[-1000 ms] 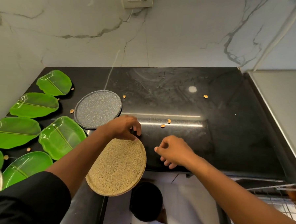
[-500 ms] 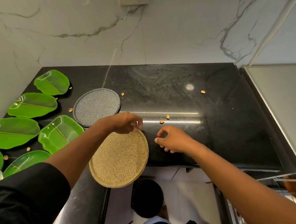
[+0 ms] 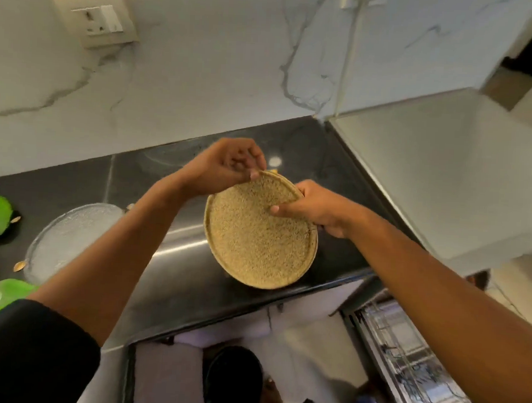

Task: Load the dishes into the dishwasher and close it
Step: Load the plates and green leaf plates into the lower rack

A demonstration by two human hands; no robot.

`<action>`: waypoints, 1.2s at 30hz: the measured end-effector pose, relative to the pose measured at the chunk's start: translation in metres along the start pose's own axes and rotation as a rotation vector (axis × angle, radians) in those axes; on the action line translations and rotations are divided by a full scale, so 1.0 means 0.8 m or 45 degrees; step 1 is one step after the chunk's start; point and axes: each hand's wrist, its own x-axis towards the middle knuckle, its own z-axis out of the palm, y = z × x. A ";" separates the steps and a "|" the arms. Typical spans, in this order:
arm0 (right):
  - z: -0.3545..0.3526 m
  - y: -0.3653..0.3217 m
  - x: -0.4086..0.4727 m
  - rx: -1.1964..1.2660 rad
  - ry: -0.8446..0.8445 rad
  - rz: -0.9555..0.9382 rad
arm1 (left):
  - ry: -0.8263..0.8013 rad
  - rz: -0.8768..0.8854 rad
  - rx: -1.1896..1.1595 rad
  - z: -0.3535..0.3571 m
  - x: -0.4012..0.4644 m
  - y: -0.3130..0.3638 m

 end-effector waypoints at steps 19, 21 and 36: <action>-0.407 0.319 -0.459 0.323 1.154 0.086 | -0.233 0.443 -0.354 0.483 0.287 0.385; -0.438 0.365 -0.491 0.269 1.187 0.167 | -0.316 0.403 -0.344 0.561 0.300 0.395; -0.476 0.757 -0.318 0.107 1.133 0.546 | -0.831 -0.545 0.183 0.956 0.297 0.097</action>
